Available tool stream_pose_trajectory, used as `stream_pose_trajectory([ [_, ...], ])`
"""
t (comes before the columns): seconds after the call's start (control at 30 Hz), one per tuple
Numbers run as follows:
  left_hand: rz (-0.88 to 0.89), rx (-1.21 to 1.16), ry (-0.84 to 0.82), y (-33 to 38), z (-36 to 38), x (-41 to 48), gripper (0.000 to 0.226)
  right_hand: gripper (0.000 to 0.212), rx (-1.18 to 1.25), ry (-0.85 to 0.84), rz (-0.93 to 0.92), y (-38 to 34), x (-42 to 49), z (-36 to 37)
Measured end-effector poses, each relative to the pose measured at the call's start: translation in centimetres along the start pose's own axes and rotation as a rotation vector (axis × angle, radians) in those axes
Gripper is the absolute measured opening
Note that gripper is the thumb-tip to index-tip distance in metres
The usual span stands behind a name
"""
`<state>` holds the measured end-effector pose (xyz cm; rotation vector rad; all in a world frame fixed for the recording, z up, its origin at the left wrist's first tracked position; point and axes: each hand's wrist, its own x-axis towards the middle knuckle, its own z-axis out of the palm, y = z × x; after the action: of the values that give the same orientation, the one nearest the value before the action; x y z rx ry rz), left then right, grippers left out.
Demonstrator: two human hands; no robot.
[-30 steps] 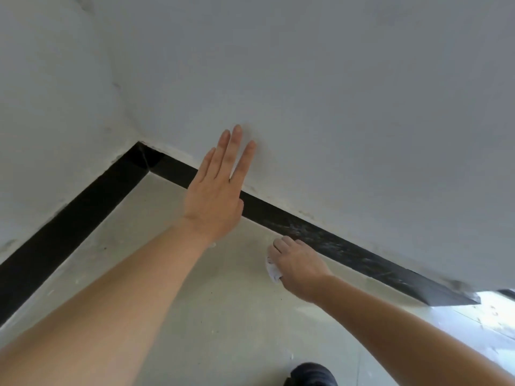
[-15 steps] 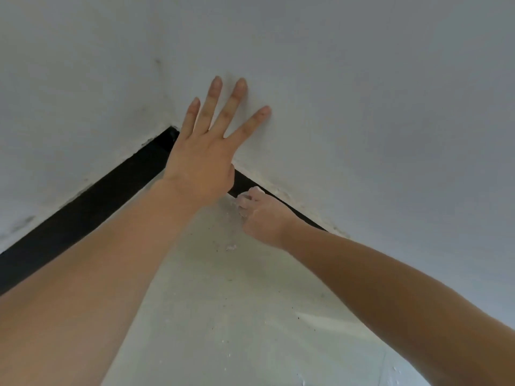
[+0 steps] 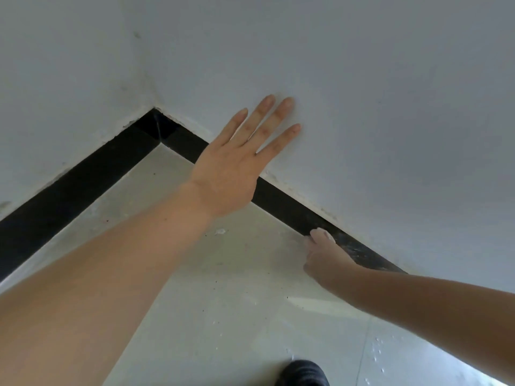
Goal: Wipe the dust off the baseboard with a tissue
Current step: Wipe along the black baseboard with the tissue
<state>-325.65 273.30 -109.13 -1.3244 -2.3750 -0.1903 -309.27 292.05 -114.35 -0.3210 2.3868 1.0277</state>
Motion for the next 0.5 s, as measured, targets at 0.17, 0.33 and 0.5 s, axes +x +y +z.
stream_pose_trajectory([
  [0.17,-0.064,0.041,-0.074,0.9,0.4,0.8,0.099,0.018,0.073,0.067,-0.244,0.3,2.7,-4.4],
  [0.33,-0.089,0.042,-0.04,1.6,0.8,1.0,0.097,0.014,0.125,0.065,-0.093,2.6,2.6,0.2],
  [0.5,-0.094,0.029,-0.067,1.7,0.9,1.1,0.1,0.017,-0.073,-0.318,-0.259,2.3,-4.3,1.7],
])
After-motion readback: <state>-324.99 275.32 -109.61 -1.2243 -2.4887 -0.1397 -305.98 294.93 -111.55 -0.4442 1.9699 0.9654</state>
